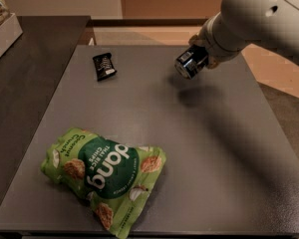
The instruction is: Place pepsi can upright
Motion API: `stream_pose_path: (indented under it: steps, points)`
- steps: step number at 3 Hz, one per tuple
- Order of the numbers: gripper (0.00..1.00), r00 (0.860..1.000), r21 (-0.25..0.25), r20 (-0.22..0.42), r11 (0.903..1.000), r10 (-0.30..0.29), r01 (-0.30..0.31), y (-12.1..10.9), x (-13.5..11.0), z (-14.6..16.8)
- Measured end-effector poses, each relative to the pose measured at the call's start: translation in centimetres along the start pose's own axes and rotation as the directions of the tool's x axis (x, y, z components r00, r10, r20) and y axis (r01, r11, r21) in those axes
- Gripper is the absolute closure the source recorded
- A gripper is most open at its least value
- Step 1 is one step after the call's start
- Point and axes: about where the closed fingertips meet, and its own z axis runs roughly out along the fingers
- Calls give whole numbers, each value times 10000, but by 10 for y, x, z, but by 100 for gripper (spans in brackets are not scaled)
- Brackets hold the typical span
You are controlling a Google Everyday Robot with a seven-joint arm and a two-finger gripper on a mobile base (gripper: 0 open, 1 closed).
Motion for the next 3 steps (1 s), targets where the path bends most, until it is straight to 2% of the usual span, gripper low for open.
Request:
stream_pose_path:
  steps: [1,2,3]
  points:
    - [100,9949,1342,237,9864,-985,945,-7,-10,7]
    - [100,9905,2936,436,9493,-1304,1121,-24,-18,11]
    - [100,9812,3278,307,9292,-1907,1704,-28,-24,5]
